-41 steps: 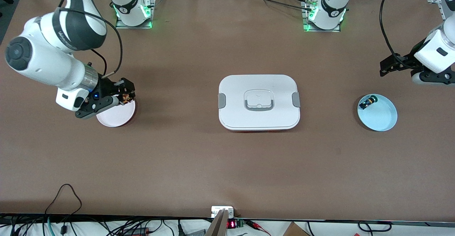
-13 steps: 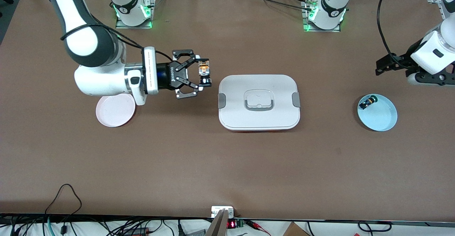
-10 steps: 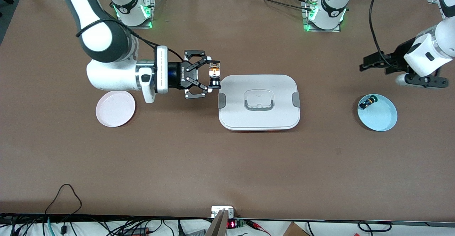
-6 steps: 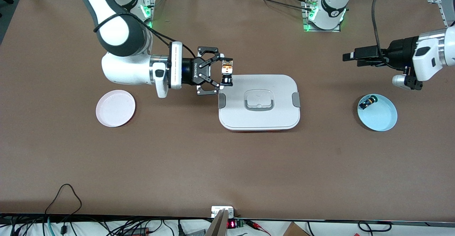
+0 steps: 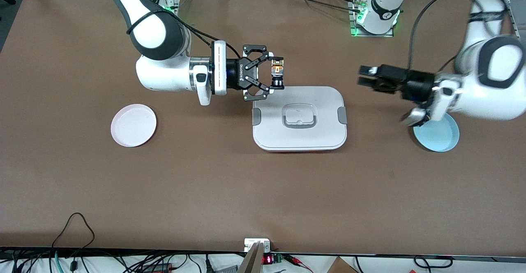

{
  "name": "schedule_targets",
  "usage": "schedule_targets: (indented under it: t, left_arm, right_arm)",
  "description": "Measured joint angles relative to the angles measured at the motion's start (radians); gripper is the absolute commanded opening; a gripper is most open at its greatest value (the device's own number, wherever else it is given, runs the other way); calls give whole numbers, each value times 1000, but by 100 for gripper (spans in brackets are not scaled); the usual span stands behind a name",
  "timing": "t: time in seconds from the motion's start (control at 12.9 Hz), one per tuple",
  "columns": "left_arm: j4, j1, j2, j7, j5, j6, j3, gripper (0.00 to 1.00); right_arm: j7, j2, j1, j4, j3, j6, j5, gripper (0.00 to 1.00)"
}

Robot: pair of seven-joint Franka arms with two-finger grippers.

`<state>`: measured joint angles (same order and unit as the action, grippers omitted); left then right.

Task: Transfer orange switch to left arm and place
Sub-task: 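Carry the switch above the box while the left gripper reaches toward it, then grasp the orange switch with the left gripper from the right gripper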

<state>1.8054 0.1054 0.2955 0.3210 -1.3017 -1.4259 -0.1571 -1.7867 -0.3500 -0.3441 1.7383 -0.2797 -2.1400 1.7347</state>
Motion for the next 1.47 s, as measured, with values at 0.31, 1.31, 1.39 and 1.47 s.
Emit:
schedule_targets:
  t: [0.31,1.31,1.39,1.47]
  left_arm:
    - [28,-18,55,44,-182,-46,-90,100]
    - [51,-40,49,44,-310,-397,-319,43]
    - [51,-41,49,44,-310,-399,-320,34]
    - [50,-40,48,44,-312,-400,-319,29]
  right_arm:
    - [-23,-11,0,0,3,-47,2,9]
    - [-31,-11,-12,0,3,-54,16,9]
    - [-31,-11,-12,0,3,-54,16,9]
    - [-32,-11,-12,1,3,-55,15,9]
